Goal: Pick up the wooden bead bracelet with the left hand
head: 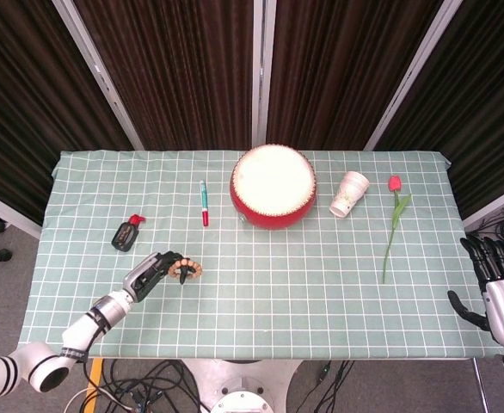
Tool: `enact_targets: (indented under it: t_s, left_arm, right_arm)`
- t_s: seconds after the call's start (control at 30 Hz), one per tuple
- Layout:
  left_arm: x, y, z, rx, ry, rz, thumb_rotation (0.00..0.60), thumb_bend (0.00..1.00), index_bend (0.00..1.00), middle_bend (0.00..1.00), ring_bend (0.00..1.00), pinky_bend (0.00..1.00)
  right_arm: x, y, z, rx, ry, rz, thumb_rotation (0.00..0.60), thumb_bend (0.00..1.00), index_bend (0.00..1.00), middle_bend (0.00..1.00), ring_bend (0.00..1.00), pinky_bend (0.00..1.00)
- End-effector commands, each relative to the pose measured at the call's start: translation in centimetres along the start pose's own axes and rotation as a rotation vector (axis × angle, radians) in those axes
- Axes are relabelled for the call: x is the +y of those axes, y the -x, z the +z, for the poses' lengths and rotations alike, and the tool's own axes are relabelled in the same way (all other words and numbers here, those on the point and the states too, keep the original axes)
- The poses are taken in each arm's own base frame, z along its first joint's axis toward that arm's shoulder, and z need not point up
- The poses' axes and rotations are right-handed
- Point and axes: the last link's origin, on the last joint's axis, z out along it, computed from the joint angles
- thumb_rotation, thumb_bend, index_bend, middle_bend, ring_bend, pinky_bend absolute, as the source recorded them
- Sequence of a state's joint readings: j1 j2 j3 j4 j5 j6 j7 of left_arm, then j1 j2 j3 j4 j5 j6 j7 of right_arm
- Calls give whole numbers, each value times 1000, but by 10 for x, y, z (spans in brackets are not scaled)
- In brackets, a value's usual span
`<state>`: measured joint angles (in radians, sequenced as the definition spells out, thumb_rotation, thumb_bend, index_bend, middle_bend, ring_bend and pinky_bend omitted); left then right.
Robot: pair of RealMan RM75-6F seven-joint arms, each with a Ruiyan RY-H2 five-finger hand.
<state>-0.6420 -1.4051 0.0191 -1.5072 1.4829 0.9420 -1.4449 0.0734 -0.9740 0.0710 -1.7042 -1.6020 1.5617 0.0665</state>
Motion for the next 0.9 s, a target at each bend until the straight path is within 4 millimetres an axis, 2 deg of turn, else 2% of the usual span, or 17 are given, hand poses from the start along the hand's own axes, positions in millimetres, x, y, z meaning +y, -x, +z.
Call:
enact_targets:
  t_s: [0.03,0.23,0.37,0.53,0.9]
  left_arm:
    - [-5,0,1,95,29,48,219,361,600,680,332,85]
    - [-7,1,1,151,33,107,313,348,656,732,368,91]
    - [-7,2,1,163,34,117,344,351,678,754,388,91]
    - [-7,3,2,168,29,116,347,354,679,754,400,91]
    - [-10,2,3,183,12,116,340,397,694,772,413,92]
  right_arm:
    - [-1,-1,2,-3,-6,-2,600,217,0,61,0,0]
    - [-3,2,2,-14,-12,-3,600,216,0,61,0,0]
    - [-3,6,1,-24,-11,0,600,216,0,61,0,0]
    - [-3,12,-1,-46,-7,6,600,216,0,62,0,0]
    - [-3,11,0,-40,-12,0,600,216,0,62,0,0]
